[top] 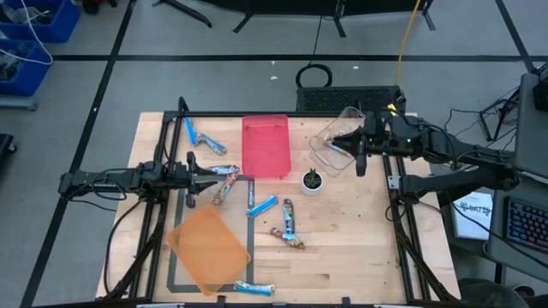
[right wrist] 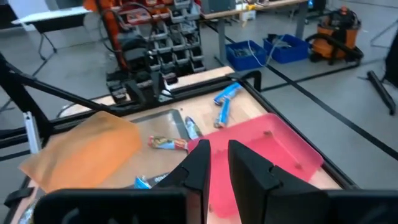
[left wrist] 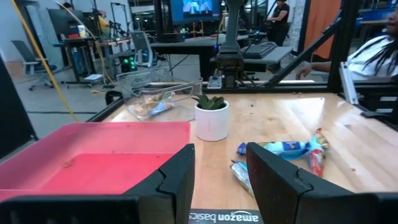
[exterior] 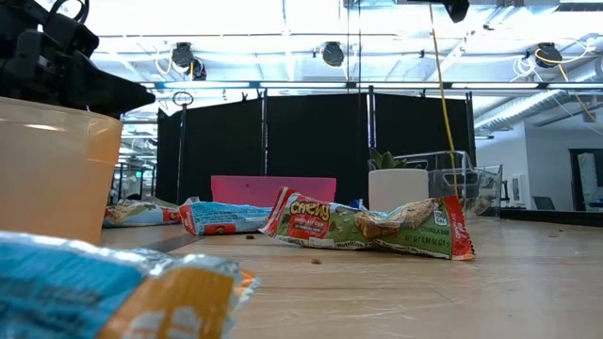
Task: Pick and place Granola Bars by type
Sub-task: Put the orange granola bar into the transparent bin
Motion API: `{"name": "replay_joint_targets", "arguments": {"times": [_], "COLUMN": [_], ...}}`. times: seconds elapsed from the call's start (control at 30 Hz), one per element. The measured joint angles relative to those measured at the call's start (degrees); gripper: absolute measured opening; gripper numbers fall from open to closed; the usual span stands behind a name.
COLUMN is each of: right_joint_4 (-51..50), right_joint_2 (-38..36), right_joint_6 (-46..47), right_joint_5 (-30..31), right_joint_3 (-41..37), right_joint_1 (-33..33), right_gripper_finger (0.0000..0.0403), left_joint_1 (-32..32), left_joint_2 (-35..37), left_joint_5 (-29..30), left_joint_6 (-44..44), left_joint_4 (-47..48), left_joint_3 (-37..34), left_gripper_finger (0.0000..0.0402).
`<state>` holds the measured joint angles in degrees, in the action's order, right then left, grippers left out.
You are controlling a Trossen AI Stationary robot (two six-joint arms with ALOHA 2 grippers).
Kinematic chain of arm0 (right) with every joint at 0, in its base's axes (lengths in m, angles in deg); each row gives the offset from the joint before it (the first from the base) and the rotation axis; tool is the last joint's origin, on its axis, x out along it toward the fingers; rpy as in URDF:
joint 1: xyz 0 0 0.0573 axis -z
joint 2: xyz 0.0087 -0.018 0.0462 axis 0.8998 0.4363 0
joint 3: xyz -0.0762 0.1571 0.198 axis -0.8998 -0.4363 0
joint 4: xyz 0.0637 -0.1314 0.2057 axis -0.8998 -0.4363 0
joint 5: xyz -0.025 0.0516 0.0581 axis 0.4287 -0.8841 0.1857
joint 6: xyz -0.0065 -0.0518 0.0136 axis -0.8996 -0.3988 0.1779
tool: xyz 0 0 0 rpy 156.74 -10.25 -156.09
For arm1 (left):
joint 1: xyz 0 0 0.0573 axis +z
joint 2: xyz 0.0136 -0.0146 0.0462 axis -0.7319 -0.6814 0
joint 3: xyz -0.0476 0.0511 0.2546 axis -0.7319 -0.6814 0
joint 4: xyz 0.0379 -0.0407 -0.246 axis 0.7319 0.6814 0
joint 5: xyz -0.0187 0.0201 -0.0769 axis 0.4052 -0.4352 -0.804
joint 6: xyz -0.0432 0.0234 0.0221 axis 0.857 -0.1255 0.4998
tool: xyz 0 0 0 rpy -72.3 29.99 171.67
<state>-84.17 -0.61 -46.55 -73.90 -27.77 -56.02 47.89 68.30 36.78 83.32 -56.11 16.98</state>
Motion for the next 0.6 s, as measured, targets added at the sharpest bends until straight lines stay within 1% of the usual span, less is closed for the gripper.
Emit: {"name": "replay_joint_targets", "arguments": {"times": [0.2, 0.37, 0.6], "right_joint_4": [3.4, 9.0, 13.6], "right_joint_2": [1.4, 3.6, 6.7], "right_joint_6": [0.1, 1.1, 1.0], "right_joint_5": [0.1, 0.2, 0.7], "right_joint_3": [0.0, 0.0, 0.0], "right_joint_1": [-1.9, -3.2, -3.4], "right_gripper_finger": [0.005, 0.005, 0.005], "left_joint_1": [0.0, 0.0, 0.0], "left_joint_2": [0.0, 0.0, 0.0], "left_joint_5": [0.6, 0.6, 0.6], "left_joint_6": [-0.2, -0.1, 0.0], "left_joint_4": [0.0, 0.0, 0.0], "left_joint_3": [0.0, 0.0, 0.0], "left_gripper_finger": [0.0148, 0.0147, 0.0147]}}
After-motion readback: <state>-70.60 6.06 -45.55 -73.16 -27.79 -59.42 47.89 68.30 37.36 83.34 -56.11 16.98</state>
